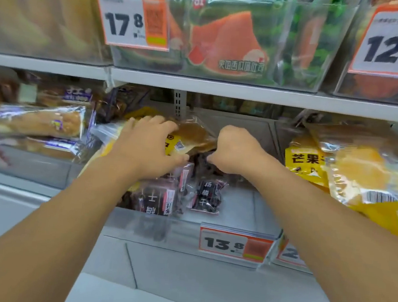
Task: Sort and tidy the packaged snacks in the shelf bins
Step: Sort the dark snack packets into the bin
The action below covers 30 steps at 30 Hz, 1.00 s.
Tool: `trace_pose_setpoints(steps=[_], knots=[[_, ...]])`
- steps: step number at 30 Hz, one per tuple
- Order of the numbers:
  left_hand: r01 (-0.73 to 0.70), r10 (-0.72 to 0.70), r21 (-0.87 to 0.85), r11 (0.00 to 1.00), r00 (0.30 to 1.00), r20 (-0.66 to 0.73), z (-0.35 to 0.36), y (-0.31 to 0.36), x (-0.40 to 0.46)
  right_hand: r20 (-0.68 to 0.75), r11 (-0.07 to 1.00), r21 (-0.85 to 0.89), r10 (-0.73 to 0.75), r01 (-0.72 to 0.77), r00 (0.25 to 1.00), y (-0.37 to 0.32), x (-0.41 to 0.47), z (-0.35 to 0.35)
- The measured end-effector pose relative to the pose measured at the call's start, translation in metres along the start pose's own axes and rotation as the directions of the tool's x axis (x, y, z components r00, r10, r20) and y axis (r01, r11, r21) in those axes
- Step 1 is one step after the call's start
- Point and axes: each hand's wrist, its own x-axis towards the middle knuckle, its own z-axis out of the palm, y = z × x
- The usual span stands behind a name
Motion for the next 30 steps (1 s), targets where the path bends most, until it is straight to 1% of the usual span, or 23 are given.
trace_pose_setpoints(steps=[2, 3, 4, 6, 7, 9, 10, 12, 14, 15, 16, 17, 18, 19, 20, 21, 22, 24, 26, 27, 30], knots=[[0.006, -0.006, 0.015, 1.000, 1.000, -0.005, 0.002, -0.009, 0.001, 0.137, 0.997, 0.052, 0.050, -0.057, 0.989, -0.011, 0.017, -0.002], [0.011, -0.011, 0.011, 1.000, 1.000, -0.006, 0.002, -0.012, 0.001, 0.182, 0.990, 0.109, 0.074, -0.095, 0.980, -0.016, 0.025, -0.002], [0.014, -0.014, 0.001, 1.000, 1.000, -0.008, 0.002, -0.014, 0.001, 0.201, 0.971, 0.204, 0.085, -0.127, 0.976, -0.020, 0.033, -0.002], [0.000, 0.000, -0.016, 1.000, 1.000, -0.028, 0.003, -0.017, 0.001, 0.154, 0.891, 0.422, 0.113, -0.168, 0.982, -0.027, 0.046, -0.004], [-0.013, 0.012, -0.021, 1.000, 0.999, -0.047, 0.004, -0.019, 0.000, 0.148, 0.864, 0.471, 0.124, -0.180, 0.981, -0.031, 0.050, -0.005], [-0.029, 0.027, -0.031, 0.999, 0.997, -0.075, 0.007, -0.022, -0.002, 0.163, 0.841, 0.504, 0.132, -0.198, 0.978, -0.038, 0.054, -0.005], [-0.030, 0.028, -0.033, 0.999, 0.997, -0.078, 0.007, -0.024, -0.002, 0.158, 0.856, 0.476, 0.142, -0.202, 0.977, -0.040, 0.054, -0.006], [-0.022, 0.020, -0.032, 0.999, 0.997, -0.077, 0.008, -0.025, -0.003, 0.093, 0.917, 0.346, 0.176, -0.197, 0.980, -0.040, 0.055, -0.002], [-0.009, 0.006, -0.032, 0.999, 0.997, -0.076, 0.007, -0.025, -0.002, 0.099, 0.939, 0.291, 0.159, -0.182, 0.982, -0.037, 0.053, 0.004], [-0.005, 0.003, -0.033, 0.999, 0.997, -0.072, 0.007, -0.024, -0.002, 0.138, 0.944, 0.274, 0.152, -0.185, 0.979, -0.034, 0.049, 0.007], [-0.006, 0.003, -0.035, 0.999, 0.997, -0.071, 0.006, -0.023, -0.002, 0.175, 0.962, 0.204, 0.143, -0.178, 0.974, -0.029, 0.047, 0.009], [-0.008, 0.005, -0.039, 0.999, 0.997, -0.071, 0.006, -0.022, -0.003, 0.205, 0.951, 0.216, 0.176, -0.220, 0.963, -0.028, 0.043, 0.010], [-0.010, 0.007, -0.044, 0.999, 0.998, -0.069, 0.005, -0.020, -0.004, 0.248, 0.976, 0.109, 0.158, -0.189, 0.956, -0.027, 0.043, 0.010], [-0.013, 0.010, -0.048, 0.999, 0.998, -0.068, 0.004, -0.019, -0.004, 0.265, 0.981, 0.085, 0.149, -0.176, 0.953, -0.024, 0.041, 0.010], [-0.015, 0.012, -0.052, 0.999, 0.997, -0.070, 0.004, -0.019, -0.005, 0.313, 0.972, 0.144, 0.135, -0.187, 0.940, -0.024, 0.040, 0.010], [-0.015, 0.011, -0.059, 0.998, 0.997, -0.075, 0.003, -0.020, -0.005, 0.311, 0.912, 0.339, 0.121, -0.229, 0.943, -0.021, 0.044, 0.014], [-0.013, 0.008, -0.064, 0.998, 0.997, -0.080, 0.004, -0.020, -0.005, 0.314, 0.835, 0.477, 0.129, -0.273, 0.941, -0.020, 0.048, 0.015], [-0.002, -0.003, -0.055, 0.998, 0.997, -0.082, 0.005, -0.022, -0.005, 0.334, 0.690, 0.637, 0.156, -0.345, 0.930, -0.028, 0.045, 0.014], [0.022, -0.025, -0.029, 0.999, 0.996, -0.084, 0.007, -0.023, -0.005, 0.315, 0.607, 0.718, 0.152, -0.340, 0.937, -0.030, 0.050, 0.017], [0.036, -0.038, -0.023, 0.999, 0.996, -0.084, 0.008, -0.023, -0.005, 0.307, 0.584, 0.741, 0.143, -0.331, 0.941, -0.031, 0.052, 0.018], [0.055, -0.057, -0.028, 0.998, 0.994, -0.088, 0.010, -0.024, -0.005, 0.348, 0.520, 0.785, 0.081, -0.337, 0.934, -0.030, 0.060, 0.021]])
